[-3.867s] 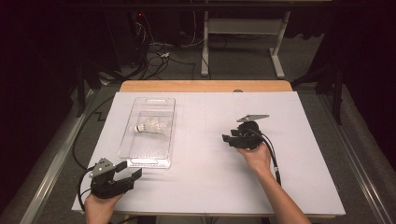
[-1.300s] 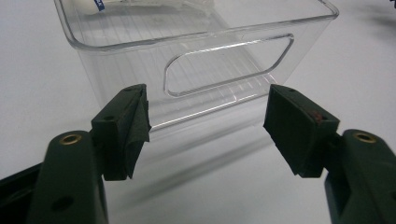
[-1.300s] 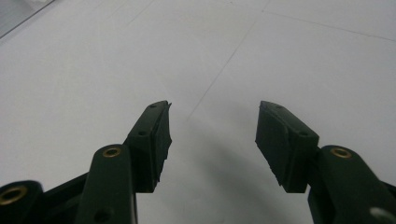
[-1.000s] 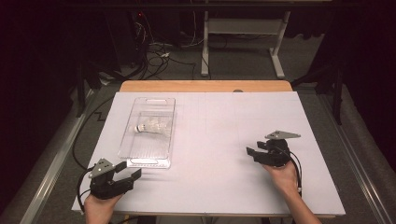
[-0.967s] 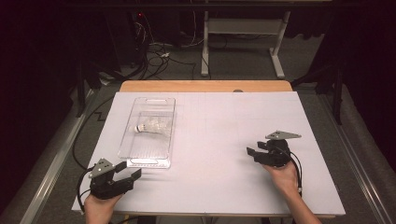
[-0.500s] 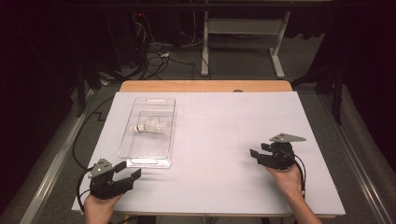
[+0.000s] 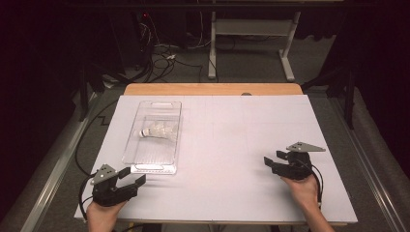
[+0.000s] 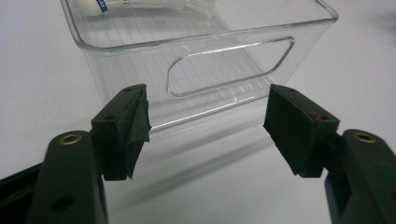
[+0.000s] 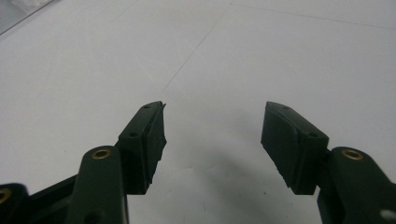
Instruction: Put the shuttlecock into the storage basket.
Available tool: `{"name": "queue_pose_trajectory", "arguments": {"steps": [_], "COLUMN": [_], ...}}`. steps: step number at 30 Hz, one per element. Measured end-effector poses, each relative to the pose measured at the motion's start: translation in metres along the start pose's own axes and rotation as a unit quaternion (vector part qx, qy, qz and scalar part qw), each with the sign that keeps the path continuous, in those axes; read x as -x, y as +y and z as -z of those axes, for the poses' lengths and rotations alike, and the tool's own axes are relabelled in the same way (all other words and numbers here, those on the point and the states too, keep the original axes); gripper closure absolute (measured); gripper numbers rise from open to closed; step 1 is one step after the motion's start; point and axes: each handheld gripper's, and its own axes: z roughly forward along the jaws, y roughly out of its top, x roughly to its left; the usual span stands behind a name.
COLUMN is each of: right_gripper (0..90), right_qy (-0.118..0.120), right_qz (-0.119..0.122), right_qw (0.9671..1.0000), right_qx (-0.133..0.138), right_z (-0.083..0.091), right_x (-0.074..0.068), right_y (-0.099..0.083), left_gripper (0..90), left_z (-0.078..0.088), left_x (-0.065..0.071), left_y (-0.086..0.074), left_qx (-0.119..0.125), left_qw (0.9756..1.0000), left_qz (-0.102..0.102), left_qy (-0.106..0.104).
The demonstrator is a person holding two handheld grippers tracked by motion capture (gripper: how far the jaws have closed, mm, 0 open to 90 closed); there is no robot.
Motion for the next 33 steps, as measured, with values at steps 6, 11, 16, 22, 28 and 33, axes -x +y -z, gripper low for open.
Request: {"name": "queue_pose_trajectory", "arguments": {"steps": [6, 11, 16, 22, 28, 33], "right_gripper": [39.2, 38.8, 38.4, 37.9, 37.1, 36.7], "right_qy": [0.000, -0.001, -0.003, -0.007, -0.009, -0.011], "right_qz": [-0.001, -0.004, -0.006, -0.007, -0.010, -0.014], "right_qw": [1.0000, 0.9999, 0.9999, 0.9997, 0.9996, 0.9995], "right_qx": [0.006, 0.010, 0.013, 0.020, 0.025, 0.026], "right_z": [0.005, 0.009, 0.012, 0.018, 0.023, 0.025], "right_x": [0.001, 0.003, 0.004, 0.007, 0.010, 0.012], "right_y": [-0.003, -0.006, -0.010, -0.014, -0.017, -0.020], "left_gripper": [31.9, 31.9, 31.9, 31.9, 31.9, 31.9], "left_z": [0.000, 0.001, 0.001, 0.001, 0.001, 0.001], "left_x": [0.000, 0.000, 0.000, 0.000, 0.000, 0.000], "left_y": [0.000, 0.000, 0.000, 0.000, -0.001, -0.001], "left_qx": [0.002, 0.003, 0.003, 0.004, 0.004, 0.005], "left_qw": [1.0000, 1.0000, 1.0000, 1.0000, 1.0000, 1.0000], "left_qz": [0.000, 0.001, 0.002, 0.002, 0.003, 0.004], "left_qy": [0.001, 0.002, 0.002, 0.001, 0.002, 0.002]}}
